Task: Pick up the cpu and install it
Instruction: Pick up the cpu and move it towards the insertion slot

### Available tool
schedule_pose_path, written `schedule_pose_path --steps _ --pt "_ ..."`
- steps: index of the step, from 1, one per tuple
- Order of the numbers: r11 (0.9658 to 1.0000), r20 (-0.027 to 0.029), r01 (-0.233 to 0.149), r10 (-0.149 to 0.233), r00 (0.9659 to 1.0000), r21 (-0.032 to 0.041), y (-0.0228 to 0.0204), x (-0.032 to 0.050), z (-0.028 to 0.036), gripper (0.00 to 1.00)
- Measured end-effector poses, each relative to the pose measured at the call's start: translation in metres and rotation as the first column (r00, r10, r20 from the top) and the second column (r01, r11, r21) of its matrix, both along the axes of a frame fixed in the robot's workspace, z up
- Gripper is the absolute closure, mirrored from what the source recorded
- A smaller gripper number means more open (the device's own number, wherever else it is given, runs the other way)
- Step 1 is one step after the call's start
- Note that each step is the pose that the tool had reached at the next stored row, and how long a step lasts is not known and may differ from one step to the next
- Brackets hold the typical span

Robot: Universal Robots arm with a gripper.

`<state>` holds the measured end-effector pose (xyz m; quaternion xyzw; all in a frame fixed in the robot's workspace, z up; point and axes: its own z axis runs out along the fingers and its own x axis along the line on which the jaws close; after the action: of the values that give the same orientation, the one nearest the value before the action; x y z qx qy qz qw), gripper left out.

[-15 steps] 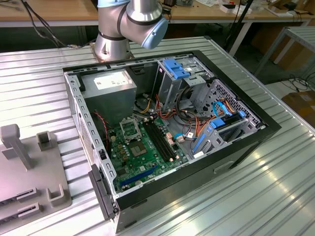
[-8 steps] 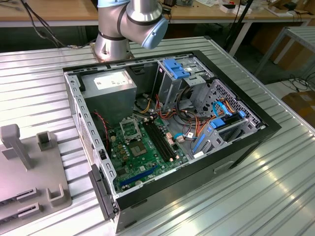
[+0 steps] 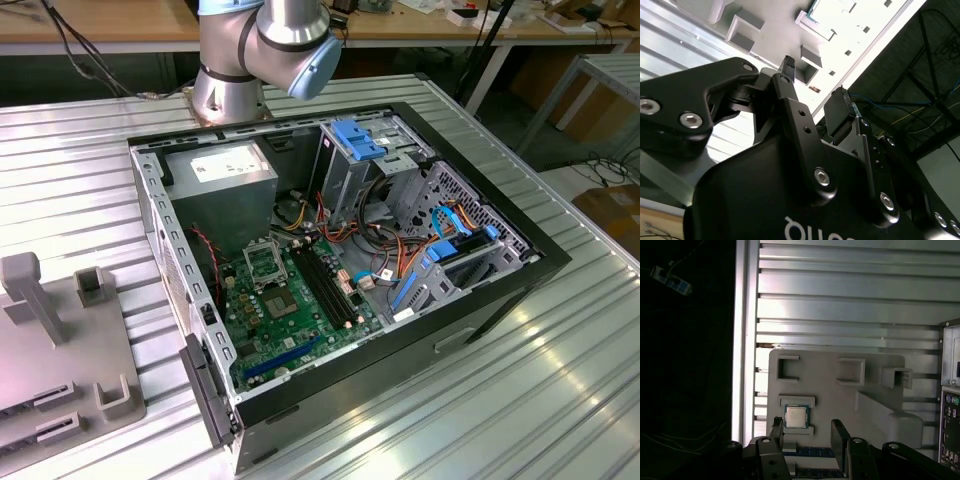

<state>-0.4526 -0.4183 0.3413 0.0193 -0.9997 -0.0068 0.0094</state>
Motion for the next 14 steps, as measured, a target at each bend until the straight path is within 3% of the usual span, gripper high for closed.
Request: schedule_pose_path --steps 4,14 --pt "0.9992 -0.0016 -0.040 0.040 0.9992 0.0000 0.0001 -0.0010 -0.0023 0.49" --pt "0.9992 -0.0014 -0.040 0.040 0.9992 0.0000 -0.0009 -0.0013 -0.0047 0.49"
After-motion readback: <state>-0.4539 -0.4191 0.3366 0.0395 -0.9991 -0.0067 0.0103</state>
